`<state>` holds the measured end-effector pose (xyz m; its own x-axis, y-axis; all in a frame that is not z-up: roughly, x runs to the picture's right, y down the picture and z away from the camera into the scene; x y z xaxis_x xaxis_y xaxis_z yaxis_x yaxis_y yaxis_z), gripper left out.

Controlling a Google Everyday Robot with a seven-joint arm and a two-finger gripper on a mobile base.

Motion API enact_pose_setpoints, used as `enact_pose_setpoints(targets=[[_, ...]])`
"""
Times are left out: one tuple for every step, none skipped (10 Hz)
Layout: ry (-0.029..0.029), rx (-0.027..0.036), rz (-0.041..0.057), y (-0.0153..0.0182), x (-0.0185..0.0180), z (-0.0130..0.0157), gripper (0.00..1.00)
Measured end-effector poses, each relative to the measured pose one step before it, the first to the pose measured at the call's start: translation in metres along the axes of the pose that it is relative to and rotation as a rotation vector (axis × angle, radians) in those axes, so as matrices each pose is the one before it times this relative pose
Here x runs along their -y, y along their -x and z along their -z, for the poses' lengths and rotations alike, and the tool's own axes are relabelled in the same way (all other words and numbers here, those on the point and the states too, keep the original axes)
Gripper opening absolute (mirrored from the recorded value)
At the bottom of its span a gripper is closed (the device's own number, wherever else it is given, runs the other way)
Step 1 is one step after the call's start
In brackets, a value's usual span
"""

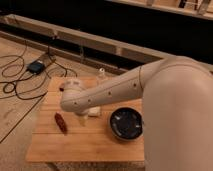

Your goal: Place the pepper on the white sponge

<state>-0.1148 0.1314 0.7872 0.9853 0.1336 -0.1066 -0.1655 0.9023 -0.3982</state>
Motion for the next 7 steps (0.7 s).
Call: enact_pose_setpoints(targets=[[0.00996, 0.01372, -0.00607, 0.0111, 0.00374, -0.00597, 0.8], [0.0141, 0.01845, -0.01012, 0.01586, 0.00516, -0.00889, 0.8], [0.01116, 0.01338, -0.00366, 0.01582, 0.00333, -0.00798, 0.8], [0.00985, 0.01081, 0.00409, 0.0161, 0.00104, -0.00714, 0.8], [0.01117, 0.01209, 0.01629, 0.02139, -0.00126, -0.00875, 0.8], [0.00641, 0.0027, 0.01628, 0.01149, -0.00125, -0.00662, 0.8], [0.00662, -0.00067, 0.01418, 0.00865, -0.00212, -0.00585, 0.8]])
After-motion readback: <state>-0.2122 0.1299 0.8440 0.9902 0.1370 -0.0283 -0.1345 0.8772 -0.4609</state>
